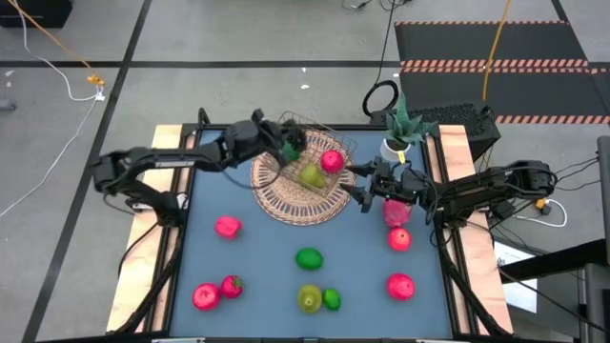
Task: Build produce basket
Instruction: Put the dark purple grapes into the gold wire basket, then put the top green lime into the gold wire basket
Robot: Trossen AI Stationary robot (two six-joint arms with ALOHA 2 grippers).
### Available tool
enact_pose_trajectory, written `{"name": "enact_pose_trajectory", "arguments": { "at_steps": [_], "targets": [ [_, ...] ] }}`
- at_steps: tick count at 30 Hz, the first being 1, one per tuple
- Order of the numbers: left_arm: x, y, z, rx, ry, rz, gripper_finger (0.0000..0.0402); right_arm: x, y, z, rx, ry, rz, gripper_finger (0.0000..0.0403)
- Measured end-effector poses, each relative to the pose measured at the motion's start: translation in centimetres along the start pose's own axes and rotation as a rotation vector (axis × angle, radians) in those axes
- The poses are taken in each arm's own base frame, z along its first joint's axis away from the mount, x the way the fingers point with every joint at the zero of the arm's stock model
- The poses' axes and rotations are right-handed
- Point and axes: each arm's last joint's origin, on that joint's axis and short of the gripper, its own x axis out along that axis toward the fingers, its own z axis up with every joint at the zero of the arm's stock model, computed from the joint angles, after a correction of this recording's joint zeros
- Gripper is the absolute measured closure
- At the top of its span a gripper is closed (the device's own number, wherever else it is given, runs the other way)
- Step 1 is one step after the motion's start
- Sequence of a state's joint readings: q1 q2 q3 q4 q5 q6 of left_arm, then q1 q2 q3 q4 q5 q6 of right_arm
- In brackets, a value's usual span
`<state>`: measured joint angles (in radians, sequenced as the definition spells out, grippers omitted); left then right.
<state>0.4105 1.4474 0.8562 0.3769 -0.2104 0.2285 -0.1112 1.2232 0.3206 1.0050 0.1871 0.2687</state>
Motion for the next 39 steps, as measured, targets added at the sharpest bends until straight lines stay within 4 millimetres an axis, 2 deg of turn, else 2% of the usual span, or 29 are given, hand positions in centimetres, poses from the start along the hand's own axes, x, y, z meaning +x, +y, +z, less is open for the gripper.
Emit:
{"name": "enact_pose_trajectory", "arguments": {
  "at_steps": [4, 8, 14, 19, 24, 28, 34, 39],
  "targets": [
    [1.4, 0.3, -1.3, -0.037, 0.02, 0.02, 0.0349, 0.0, 0.0, 0.0, 0.0, 0.0, 0.0, 0.008],
    [2.2, 0.4, -2.3, -0.084, 0.049, 0.027, 0.0291, 0.0, -0.1, 0.1, -0.011, -0.017, -0.024, 0.0081],
    [2.3, 0.6, -2.9, -0.101, 0.094, 0.029, 0.0189, 0.0, -0.1, 0.4, -0.013, -0.045, -0.022, 0.008],
    [1.4, -0.3, -2.1, -0.105, 0.095, -0.014, 0.0132, 0.0, -0.1, 0.4, -0.013, -0.047, -0.02, 0.008],
    [-1.4, -3.4, 0.2, -0.073, 0.059, -0.201, 0.0111, 0.0, -0.1, 0.4, -0.032, -0.044, -0.02, 0.008],
    [-3.7, -6.8, 1.4, -0.035, 0.04, -0.332, 0.011, 0.0, -0.1, 0.4, -0.041, -0.043, -0.02, 0.008],
    [-6.2, -12.4, 0.7, 0.044, 0.1, -0.549, 0.011, 0.0, -0.1, 0.3, -0.039, -0.036, -0.017, 0.008],
    [-7.7, -15.2, 0.6, 0.081, 0.076, -0.608, 0.011, 0.0, -0.1, 0.3, -0.017, -0.036, -0.016, 0.008]
  ]
}}
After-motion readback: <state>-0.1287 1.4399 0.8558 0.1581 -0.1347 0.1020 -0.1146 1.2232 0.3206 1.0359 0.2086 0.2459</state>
